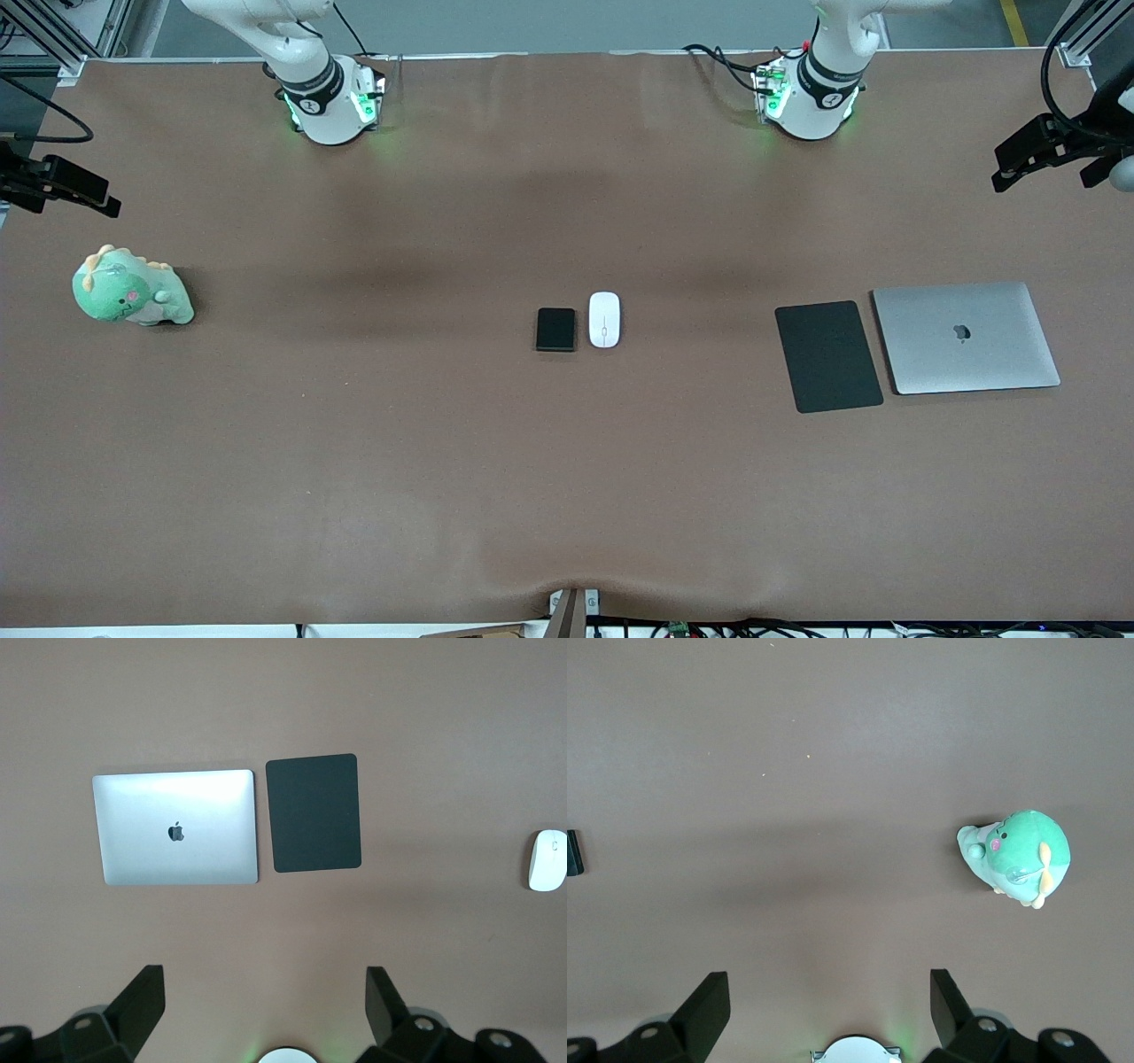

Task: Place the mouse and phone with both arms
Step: 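Move the left gripper over the white mouse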

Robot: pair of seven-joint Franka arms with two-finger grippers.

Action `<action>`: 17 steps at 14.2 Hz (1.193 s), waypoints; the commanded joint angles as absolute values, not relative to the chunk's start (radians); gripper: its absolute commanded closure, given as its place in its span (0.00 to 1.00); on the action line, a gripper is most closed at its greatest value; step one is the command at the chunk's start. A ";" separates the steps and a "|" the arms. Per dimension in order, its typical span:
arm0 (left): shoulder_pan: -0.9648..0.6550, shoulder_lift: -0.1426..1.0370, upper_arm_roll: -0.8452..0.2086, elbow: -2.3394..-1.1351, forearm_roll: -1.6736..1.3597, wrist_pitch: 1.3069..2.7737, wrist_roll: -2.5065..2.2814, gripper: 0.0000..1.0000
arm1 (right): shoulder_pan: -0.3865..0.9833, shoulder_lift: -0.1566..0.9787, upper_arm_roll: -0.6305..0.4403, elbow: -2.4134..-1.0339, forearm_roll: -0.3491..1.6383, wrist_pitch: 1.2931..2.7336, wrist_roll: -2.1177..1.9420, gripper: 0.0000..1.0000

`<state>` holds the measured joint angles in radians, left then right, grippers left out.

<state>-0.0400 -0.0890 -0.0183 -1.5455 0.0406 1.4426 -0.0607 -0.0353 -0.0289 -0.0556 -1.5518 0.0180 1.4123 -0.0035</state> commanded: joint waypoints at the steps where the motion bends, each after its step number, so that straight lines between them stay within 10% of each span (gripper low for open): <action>1: -0.040 -0.078 -0.018 -1.516 0.035 1.411 -0.058 0.00 | -0.051 -0.041 -0.038 -1.559 0.008 1.408 0.009 0.00; 17: -0.188 0.290 -0.282 -1.586 0.012 1.681 -0.374 0.00 | -0.048 -0.044 -0.034 -1.559 0.005 1.394 0.008 0.00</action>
